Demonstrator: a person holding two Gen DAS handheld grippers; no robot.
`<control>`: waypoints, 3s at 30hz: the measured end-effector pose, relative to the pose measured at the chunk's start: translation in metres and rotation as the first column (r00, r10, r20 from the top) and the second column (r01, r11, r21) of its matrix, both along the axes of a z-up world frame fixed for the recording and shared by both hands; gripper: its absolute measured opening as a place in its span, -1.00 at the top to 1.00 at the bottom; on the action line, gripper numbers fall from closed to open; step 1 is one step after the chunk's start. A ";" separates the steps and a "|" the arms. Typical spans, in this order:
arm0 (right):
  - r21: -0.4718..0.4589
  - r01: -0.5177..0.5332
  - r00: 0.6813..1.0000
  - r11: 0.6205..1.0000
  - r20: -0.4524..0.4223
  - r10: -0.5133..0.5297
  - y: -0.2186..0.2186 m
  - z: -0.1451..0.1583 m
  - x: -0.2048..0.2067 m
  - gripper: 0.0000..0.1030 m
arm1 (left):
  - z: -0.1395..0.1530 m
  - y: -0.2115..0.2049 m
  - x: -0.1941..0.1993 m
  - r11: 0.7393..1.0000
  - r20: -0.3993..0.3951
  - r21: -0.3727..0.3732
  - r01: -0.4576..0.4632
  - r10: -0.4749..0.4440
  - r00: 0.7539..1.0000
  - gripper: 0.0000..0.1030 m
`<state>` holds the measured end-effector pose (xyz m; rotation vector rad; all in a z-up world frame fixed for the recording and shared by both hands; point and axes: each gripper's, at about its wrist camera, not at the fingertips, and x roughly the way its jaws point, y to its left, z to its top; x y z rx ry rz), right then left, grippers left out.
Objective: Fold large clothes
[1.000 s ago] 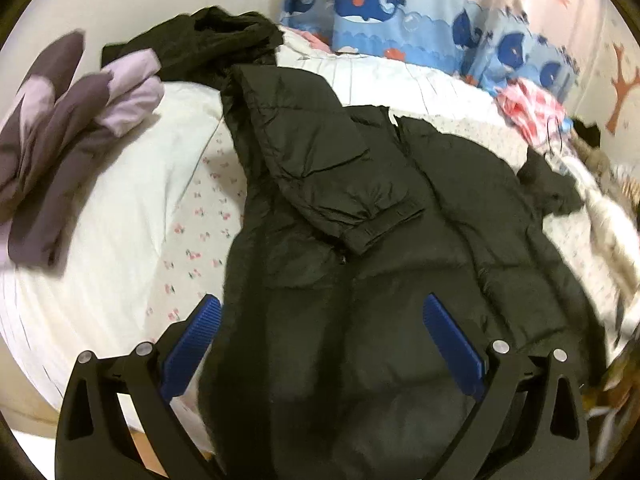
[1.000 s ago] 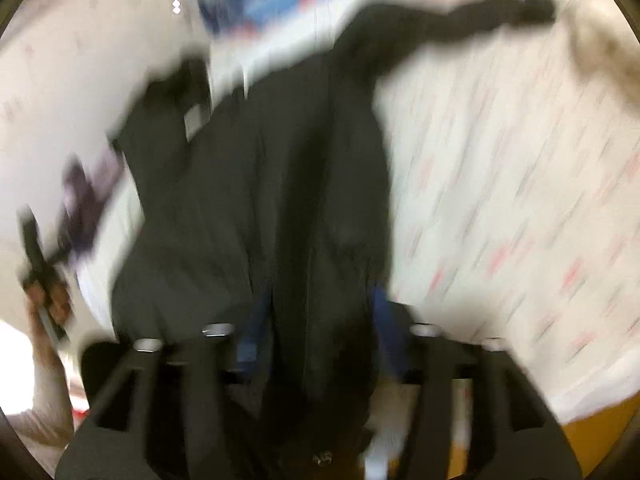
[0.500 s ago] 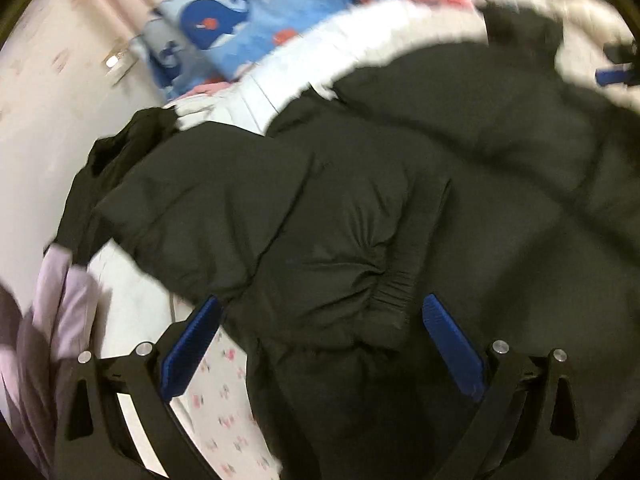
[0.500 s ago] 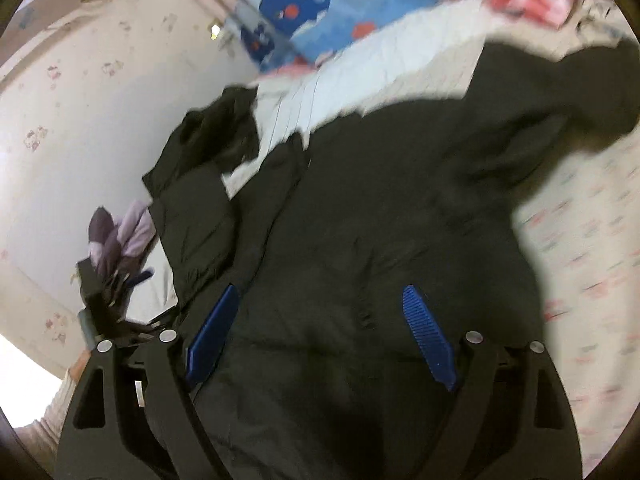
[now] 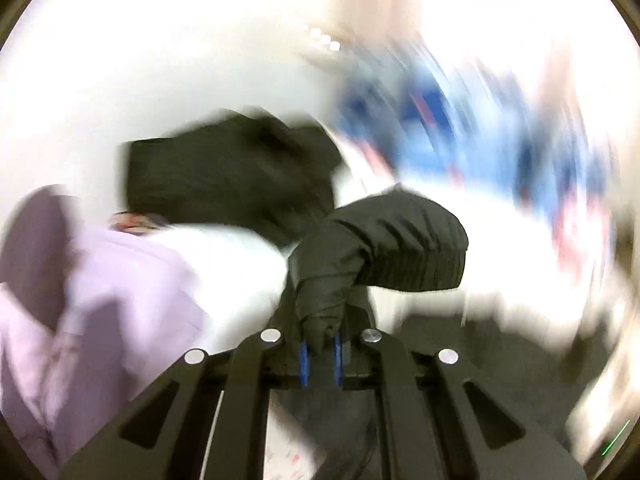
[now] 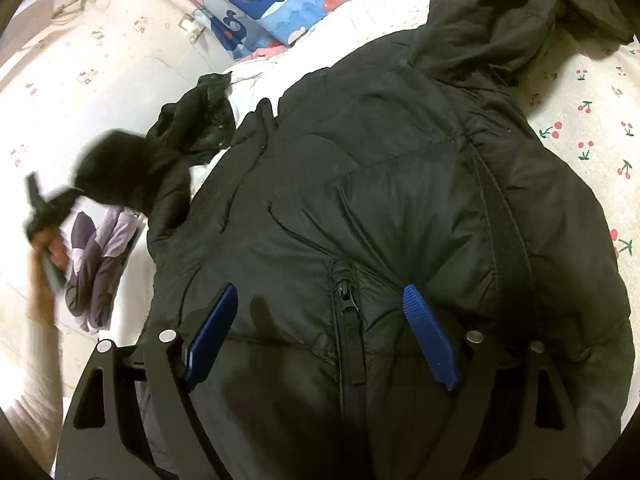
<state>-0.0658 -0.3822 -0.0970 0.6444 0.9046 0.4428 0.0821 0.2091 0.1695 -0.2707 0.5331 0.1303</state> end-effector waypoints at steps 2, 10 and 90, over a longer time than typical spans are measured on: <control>-0.003 -0.001 1.000 1.000 -0.001 0.001 0.003 0.000 0.002 -0.61 | 0.032 0.071 -0.018 0.963 0.051 -0.186 -0.194 0.206 0.977 0.79; -0.057 -0.044 0.998 0.997 -0.046 0.041 0.018 0.004 0.010 -0.78 | 0.058 0.176 -0.116 0.789 0.054 -0.321 -0.524 0.567 0.822 -0.18; 0.140 -0.054 0.983 0.989 0.179 0.028 -0.065 0.153 -0.140 0.82 | -0.112 -0.032 -0.266 0.811 -0.210 -0.522 0.264 -0.422 0.882 0.76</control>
